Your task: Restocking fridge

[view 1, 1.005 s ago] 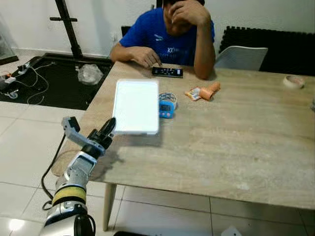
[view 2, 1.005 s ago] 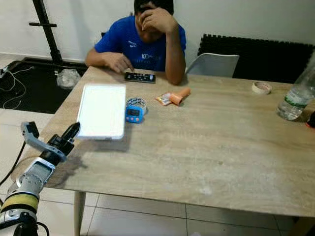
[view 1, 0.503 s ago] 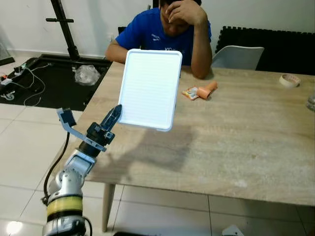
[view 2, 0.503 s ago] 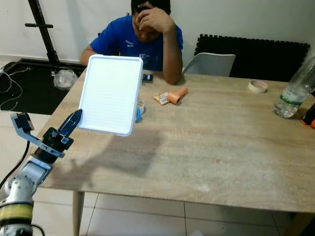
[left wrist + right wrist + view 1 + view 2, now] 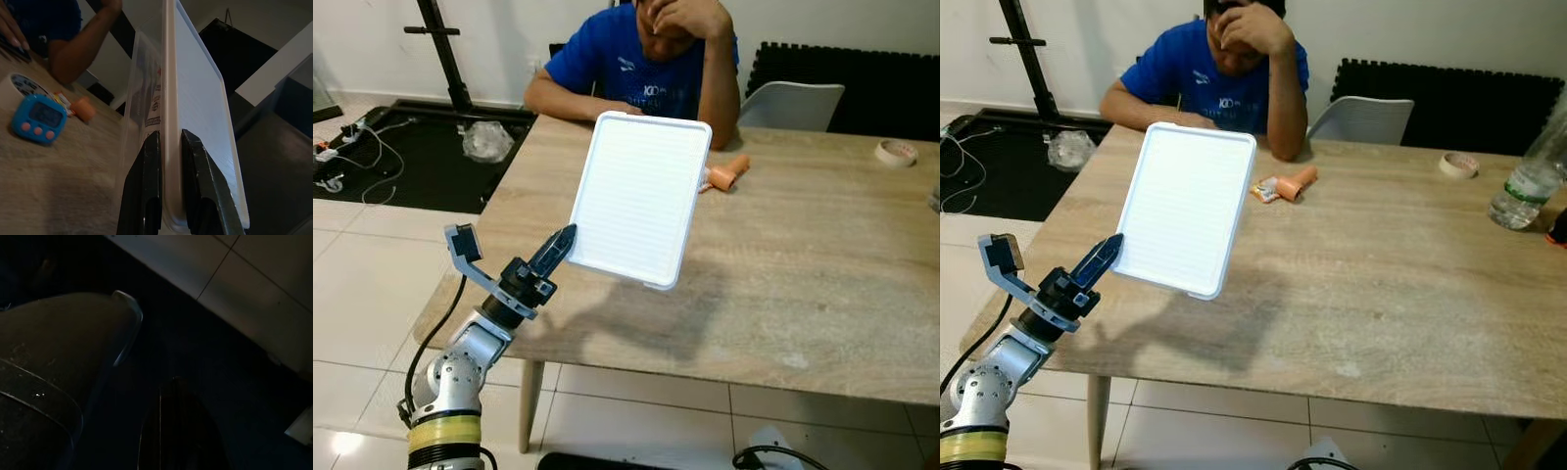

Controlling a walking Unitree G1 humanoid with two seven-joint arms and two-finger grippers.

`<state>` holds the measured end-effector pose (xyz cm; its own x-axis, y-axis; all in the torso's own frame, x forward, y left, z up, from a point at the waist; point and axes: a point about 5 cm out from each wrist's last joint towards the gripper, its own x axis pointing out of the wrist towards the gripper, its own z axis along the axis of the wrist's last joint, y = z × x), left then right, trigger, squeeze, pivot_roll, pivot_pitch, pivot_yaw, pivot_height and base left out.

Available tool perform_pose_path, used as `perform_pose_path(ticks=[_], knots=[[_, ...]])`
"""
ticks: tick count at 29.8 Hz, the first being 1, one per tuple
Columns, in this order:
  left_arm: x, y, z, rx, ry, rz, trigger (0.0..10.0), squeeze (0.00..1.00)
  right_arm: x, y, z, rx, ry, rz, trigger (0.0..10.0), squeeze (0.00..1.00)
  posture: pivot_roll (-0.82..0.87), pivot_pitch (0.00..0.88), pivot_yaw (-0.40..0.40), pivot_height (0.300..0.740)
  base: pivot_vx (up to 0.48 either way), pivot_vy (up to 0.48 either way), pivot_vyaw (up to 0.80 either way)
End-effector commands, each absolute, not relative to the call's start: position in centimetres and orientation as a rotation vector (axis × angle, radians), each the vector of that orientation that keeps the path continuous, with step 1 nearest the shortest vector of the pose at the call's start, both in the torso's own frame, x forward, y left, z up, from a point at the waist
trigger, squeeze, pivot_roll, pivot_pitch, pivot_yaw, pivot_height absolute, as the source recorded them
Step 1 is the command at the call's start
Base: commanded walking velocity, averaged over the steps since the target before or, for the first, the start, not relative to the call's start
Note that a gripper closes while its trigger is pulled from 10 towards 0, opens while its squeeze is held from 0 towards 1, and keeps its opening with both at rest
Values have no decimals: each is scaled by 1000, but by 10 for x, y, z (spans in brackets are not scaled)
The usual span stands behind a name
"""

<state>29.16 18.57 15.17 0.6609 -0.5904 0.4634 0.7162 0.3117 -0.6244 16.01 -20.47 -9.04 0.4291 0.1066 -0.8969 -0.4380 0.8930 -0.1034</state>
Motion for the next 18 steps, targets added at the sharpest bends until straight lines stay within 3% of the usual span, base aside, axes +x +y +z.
perform_pose_path(ticks=[1,18], knots=[[289,180,155,-905,-166,-893,10000,0,157,-205,-92,-336,1086,349,10000,0,21,70,-31,740,-300,0,0],[288,175,154,-896,-144,-900,10000,0,164,-202,-88,-320,1061,374,10000,0,13,70,-30,740,-310,0,0]])
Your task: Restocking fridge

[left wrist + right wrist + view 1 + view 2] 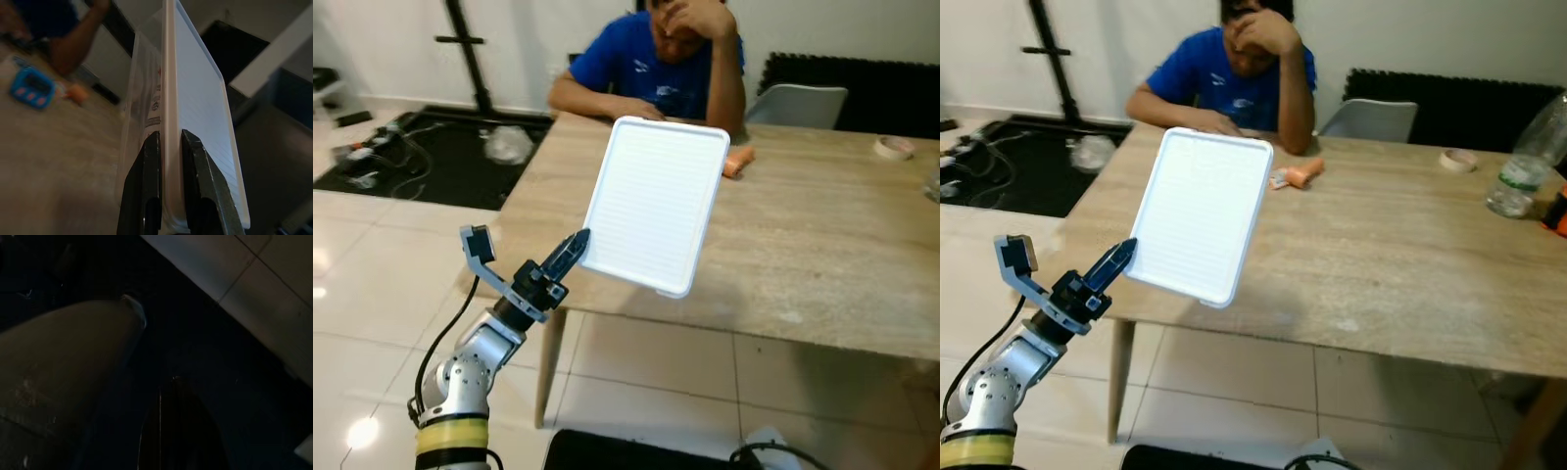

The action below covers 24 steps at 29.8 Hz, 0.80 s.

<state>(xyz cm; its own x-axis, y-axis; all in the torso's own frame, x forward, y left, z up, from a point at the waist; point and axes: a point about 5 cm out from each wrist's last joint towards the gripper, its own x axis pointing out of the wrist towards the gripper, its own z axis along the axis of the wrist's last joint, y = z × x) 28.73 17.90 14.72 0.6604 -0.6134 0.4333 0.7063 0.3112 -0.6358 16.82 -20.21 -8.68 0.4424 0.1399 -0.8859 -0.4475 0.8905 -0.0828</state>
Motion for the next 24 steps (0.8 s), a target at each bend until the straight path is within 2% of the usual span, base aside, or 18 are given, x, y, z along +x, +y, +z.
perform_pose_path(ticks=[1,24], knots=[[288,175,154,-896,-143,-900,10000,0,163,-201,-89,-319,1062,377,10000,0,12,72,-29,740,-307,0,0],[289,170,153,-894,-121,-925,10000,0,165,-197,-88,-298,1039,385,10000,0,-5,72,-13,740,-310,0,0]])
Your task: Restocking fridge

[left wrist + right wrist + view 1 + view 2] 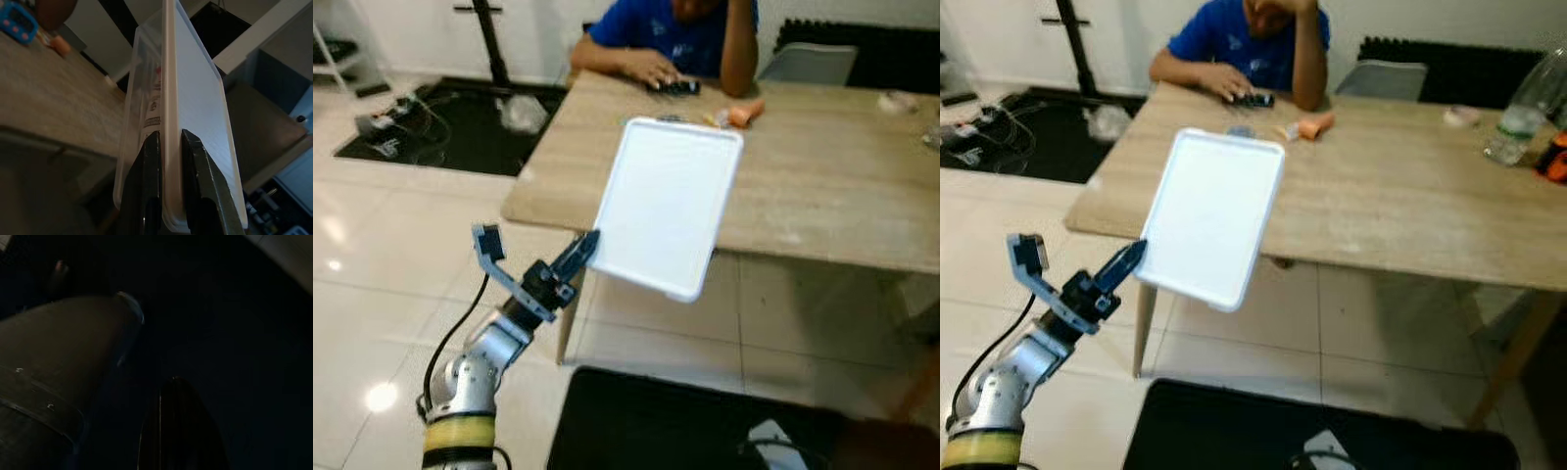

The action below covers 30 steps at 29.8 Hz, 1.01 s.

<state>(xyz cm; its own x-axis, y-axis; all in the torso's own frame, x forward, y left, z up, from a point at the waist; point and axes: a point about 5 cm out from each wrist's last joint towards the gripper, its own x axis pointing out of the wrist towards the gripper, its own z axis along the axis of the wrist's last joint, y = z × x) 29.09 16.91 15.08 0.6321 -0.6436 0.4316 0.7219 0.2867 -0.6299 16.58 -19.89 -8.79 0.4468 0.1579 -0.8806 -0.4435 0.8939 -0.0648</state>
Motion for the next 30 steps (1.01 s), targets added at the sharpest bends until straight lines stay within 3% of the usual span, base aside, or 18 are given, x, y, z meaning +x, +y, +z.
perform_pose_path(ticks=[1,13,30], knots=[[289,170,153,-894,-120,-927,10000,0,168,-196,-87,-294,1029,388,10000,0,-5,71,-13,740,-311,0,0],[288,166,152,-895,-116,-944,10000,0,188,-167,-78,-156,935,519,10000,0,-4,74,-14,740,-303,0,0],[290,167,148,-864,-142,-910,10000,0,201,-151,-69,-97,870,616,10000,0,-15,83,-12,740,0,0,0]])
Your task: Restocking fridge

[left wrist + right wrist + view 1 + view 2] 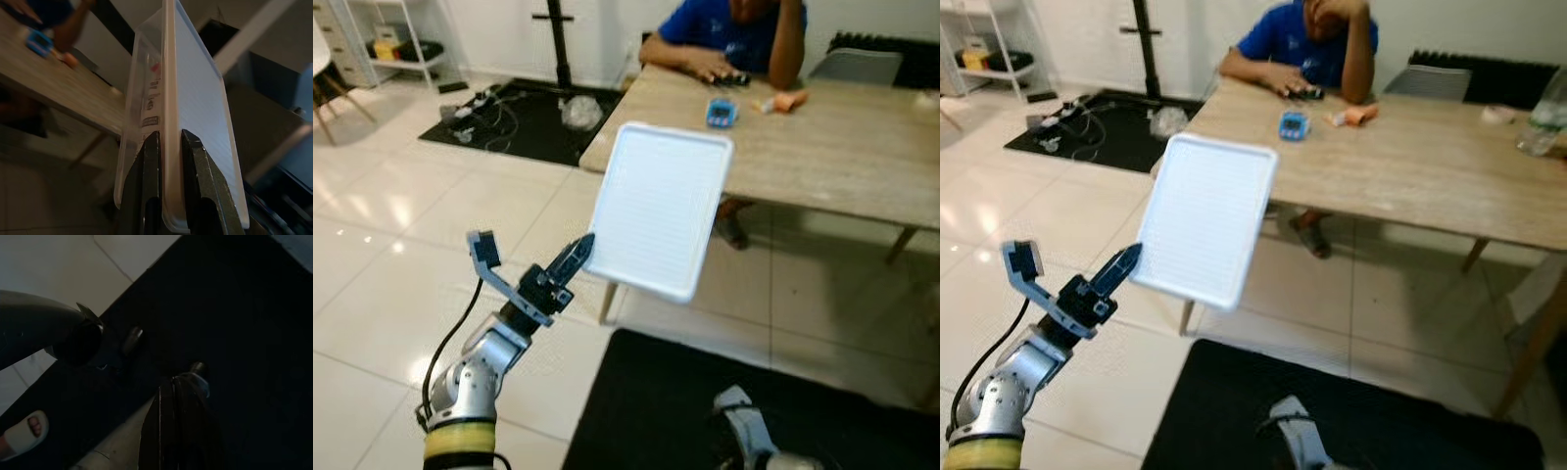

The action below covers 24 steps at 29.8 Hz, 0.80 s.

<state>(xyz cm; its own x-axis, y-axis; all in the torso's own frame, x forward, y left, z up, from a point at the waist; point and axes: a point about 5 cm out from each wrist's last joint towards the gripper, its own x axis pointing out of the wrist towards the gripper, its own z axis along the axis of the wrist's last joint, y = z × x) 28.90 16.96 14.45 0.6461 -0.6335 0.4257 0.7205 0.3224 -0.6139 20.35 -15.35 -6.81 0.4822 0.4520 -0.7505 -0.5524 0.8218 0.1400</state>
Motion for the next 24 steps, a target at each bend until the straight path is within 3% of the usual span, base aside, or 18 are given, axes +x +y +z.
perform_pose_path(ticks=[1,5,13,24], knots=[[291,167,148,-861,-144,-908,10000,0,201,-151,-69,-96,869,618,10000,0,-15,82,-12,740,0,0,0],[290,167,148,-854,-156,-910,10000,0,202,-150,-68,-94,867,625,10000,0,-16,82,-13,740,0,0,0],[289,165,148,-828,-163,-922,10000,0,203,-150,-67,-93,862,639,10000,0,-14,77,-16,740,0,-456,0],[289,163,146,-836,-158,-934,10000,0,218,-143,-56,-11,790,687,10000,0,-14,77,-15,740,0,0,0]])
